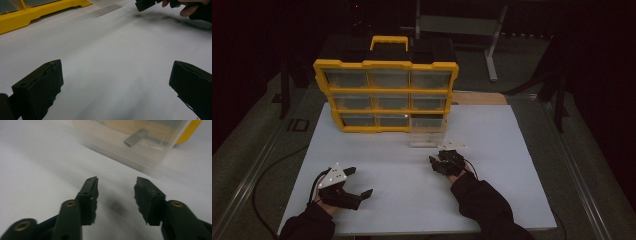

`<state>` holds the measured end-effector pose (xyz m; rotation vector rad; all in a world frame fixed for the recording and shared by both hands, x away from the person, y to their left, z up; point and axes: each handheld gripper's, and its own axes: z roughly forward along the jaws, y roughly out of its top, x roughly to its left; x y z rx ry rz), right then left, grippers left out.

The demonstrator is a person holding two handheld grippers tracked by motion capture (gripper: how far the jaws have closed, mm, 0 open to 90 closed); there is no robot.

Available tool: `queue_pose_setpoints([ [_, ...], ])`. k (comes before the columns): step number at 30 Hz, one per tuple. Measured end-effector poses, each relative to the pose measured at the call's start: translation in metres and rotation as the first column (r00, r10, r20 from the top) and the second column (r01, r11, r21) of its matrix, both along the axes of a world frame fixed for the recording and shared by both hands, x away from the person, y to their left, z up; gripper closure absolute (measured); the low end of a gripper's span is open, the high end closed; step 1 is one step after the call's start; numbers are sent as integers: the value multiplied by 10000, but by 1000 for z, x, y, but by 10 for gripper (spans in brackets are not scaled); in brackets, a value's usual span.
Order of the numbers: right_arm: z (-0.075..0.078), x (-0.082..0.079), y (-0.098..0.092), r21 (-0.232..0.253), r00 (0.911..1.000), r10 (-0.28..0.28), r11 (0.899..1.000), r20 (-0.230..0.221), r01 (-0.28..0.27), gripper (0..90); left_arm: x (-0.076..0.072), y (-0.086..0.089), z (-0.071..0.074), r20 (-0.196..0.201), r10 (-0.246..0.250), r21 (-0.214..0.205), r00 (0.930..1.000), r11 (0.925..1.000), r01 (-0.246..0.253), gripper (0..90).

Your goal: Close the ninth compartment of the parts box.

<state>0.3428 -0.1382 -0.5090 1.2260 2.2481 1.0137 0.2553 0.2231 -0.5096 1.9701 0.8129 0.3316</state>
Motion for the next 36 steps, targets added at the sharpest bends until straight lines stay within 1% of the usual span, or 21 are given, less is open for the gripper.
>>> queue_pose_setpoints([
  [1,0,0,1,-92,10000,-10,10000,55,10,612,0,0,0,-8,4,2,10000,10000,-4,0],
  [5,0,0,4,-223,9999,-6,9998,128,9,690,0,0,0,-18,-18,-16,10000,10000,18,0],
  [8,1,0,5,-218,9998,-18,9998,186,23,726,0,0,0,-12,-12,-21,10000,10000,12,0],
  [14,4,0,6,-203,9997,-15,9998,258,20,838,0,-1,0,-8,7,70,10000,10000,-7,0],
  [16,5,1,6,-133,9996,29,9999,273,-25,843,0,-1,0,3,28,46,10000,10000,-28,0],
  [19,7,1,7,-143,9994,63,9999,342,-58,890,-1,-1,1,68,20,18,10000,10000,-20,0],
  [24,12,2,8,-55,9986,39,10000,522,-36,899,0,-1,1,23,36,42,10000,10000,-36,0],
  [27,13,3,9,-48,9984,45,10000,564,-43,899,-1,-1,1,89,51,28,9999,10000,-51,0],
  [29,13,5,9,-50,9985,33,10000,547,-30,900,-1,0,1,102,56,-19,9999,10000,-56,0],
  [32,12,7,9,14,9983,-60,10000,573,59,900,-1,0,1,92,45,21,9999,10000,-45,0],
  [36,12,10,10,33,9984,-19,10000,559,17,900,0,-1,1,52,57,93,10000,9999,-57,0],
])
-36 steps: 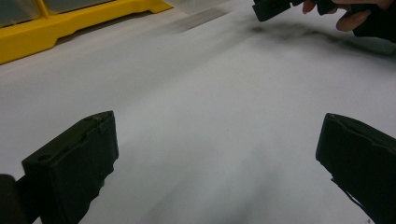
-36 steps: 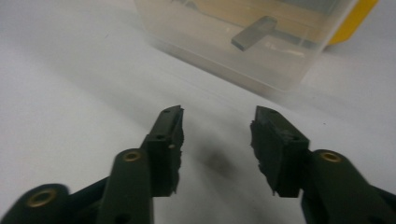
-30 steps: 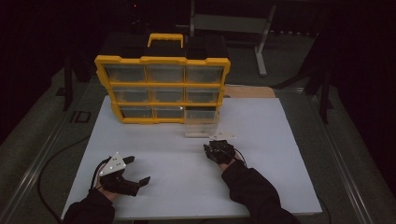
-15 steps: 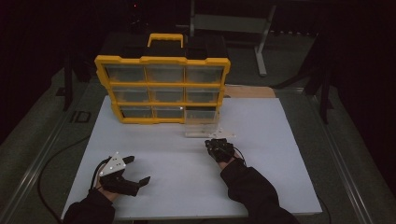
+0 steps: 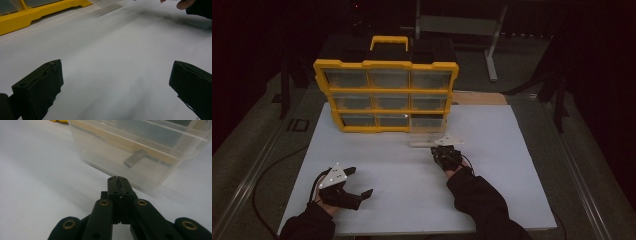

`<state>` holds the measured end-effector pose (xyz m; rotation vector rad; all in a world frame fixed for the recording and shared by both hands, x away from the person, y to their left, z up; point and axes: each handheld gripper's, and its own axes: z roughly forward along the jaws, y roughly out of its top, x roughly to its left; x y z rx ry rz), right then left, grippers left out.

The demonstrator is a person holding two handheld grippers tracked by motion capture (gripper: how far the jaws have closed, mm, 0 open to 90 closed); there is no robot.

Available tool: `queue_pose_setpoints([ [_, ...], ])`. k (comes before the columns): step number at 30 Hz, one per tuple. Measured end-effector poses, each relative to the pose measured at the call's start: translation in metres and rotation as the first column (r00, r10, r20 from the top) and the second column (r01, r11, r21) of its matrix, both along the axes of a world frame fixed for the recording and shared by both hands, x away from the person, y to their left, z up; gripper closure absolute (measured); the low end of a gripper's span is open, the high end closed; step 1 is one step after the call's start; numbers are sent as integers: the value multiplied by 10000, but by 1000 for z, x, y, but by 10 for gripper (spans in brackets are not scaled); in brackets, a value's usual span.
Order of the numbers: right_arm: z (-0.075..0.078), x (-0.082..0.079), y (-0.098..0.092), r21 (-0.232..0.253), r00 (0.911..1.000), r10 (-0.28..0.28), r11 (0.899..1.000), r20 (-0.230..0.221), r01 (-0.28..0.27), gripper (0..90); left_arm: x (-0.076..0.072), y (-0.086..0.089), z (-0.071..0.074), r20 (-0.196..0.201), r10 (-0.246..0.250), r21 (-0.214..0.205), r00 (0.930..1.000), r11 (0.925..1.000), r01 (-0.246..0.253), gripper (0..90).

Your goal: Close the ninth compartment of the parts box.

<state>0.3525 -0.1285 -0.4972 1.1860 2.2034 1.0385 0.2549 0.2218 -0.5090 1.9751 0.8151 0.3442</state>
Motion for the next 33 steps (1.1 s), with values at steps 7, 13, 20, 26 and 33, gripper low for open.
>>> queue_pose_setpoints([
  [7,1,5,1,73,9999,-101,9999,43,101,900,0,-1,0,13,-19,51,10000,10000,19,0],
  [13,2,11,3,79,9999,-140,9999,98,140,900,0,-1,0,8,-25,45,10000,10000,25,0],
  [20,4,16,6,34,9998,-132,9999,137,131,900,0,-1,0,37,-18,49,10000,10000,18,0],
  [26,5,18,9,-24,9998,-111,9999,162,112,900,0,-1,0,16,-16,46,10000,10000,16,0],
  [33,6,24,9,-21,9996,-188,9998,193,188,900,1,-1,0,-26,-21,44,10000,10000,21,0],
])
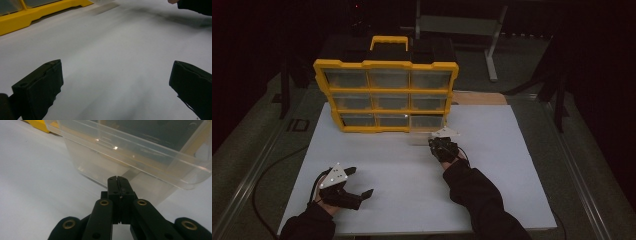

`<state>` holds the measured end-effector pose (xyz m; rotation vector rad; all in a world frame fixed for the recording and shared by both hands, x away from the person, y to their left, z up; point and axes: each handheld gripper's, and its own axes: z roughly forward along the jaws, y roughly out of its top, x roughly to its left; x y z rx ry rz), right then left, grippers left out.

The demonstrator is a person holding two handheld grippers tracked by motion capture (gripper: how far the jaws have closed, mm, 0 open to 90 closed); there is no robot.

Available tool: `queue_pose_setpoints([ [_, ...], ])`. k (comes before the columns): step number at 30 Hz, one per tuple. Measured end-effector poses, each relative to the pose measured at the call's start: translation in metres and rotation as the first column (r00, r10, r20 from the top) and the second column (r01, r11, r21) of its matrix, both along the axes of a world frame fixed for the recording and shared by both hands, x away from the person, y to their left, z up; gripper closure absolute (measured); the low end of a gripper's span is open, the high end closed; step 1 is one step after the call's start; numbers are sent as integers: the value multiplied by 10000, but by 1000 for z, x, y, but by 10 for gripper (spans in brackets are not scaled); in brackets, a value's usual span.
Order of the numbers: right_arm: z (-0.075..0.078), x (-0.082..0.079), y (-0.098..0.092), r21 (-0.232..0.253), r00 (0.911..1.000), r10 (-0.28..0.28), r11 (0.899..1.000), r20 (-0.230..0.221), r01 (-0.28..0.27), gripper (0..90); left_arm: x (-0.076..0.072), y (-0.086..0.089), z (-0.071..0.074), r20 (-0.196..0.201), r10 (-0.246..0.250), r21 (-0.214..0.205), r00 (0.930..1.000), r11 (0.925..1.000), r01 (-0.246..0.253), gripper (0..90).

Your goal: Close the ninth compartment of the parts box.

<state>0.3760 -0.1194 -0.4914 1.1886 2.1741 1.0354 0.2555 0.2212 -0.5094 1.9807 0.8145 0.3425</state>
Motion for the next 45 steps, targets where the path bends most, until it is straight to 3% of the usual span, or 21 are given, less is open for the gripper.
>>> queue_pose_setpoints([
  [45,0,31,5,-293,9990,-442,9986,33,442,900,0,1,-1,-64,30,-129,10000,9999,-30,0],
])
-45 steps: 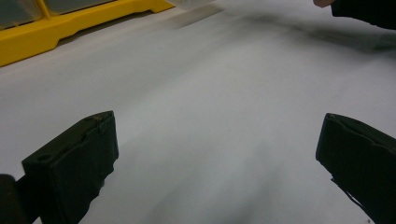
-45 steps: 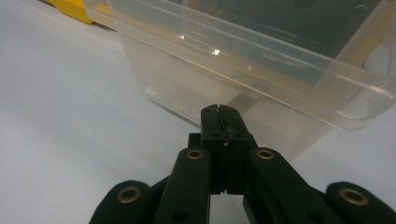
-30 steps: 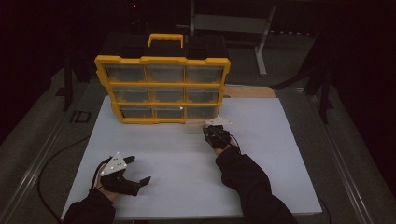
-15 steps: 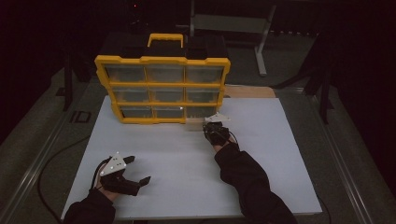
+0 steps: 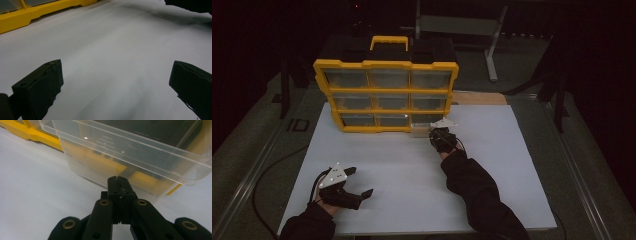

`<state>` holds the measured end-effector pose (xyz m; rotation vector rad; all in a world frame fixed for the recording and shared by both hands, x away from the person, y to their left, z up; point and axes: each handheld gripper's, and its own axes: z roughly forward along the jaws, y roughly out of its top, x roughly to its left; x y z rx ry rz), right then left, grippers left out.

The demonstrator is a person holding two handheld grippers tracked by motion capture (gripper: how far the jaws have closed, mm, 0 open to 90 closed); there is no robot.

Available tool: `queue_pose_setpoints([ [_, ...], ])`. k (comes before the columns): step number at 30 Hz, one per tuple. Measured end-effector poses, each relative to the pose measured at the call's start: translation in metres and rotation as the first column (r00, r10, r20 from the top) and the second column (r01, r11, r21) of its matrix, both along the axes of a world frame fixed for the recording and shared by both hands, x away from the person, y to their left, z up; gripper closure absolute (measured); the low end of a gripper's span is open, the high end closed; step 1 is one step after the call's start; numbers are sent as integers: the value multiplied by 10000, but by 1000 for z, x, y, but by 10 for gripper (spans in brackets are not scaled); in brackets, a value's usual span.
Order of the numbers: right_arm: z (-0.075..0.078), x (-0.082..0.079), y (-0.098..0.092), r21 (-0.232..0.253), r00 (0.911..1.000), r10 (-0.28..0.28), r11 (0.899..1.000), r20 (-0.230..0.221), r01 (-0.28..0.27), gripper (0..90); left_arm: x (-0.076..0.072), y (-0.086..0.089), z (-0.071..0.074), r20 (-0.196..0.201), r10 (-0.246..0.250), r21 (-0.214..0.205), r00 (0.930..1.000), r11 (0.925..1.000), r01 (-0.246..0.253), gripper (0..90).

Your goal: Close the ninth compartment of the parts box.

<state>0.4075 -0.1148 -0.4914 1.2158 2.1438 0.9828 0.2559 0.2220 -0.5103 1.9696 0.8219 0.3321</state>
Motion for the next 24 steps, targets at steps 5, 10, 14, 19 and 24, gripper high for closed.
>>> queue_pose_setpoints([
  [5,0,3,2,-133,10000,-29,9999,91,30,900,0,0,0,6,9,-1,10000,10000,-9,0],
  [10,2,7,4,-230,9999,-13,9997,148,17,900,0,1,0,21,21,-7,10000,10000,-20,0],
  [14,3,8,6,-265,9998,10,9996,183,-5,900,0,1,0,21,25,-2,10000,10000,-25,0],
  [19,3,13,8,-286,9997,-8,9996,224,14,900,0,1,0,13,7,-5,10000,10000,-7,0],
  [24,3,17,9,-264,9998,-76,9996,194,81,900,0,1,0,15,-5,-22,10000,10000,5,0],
])
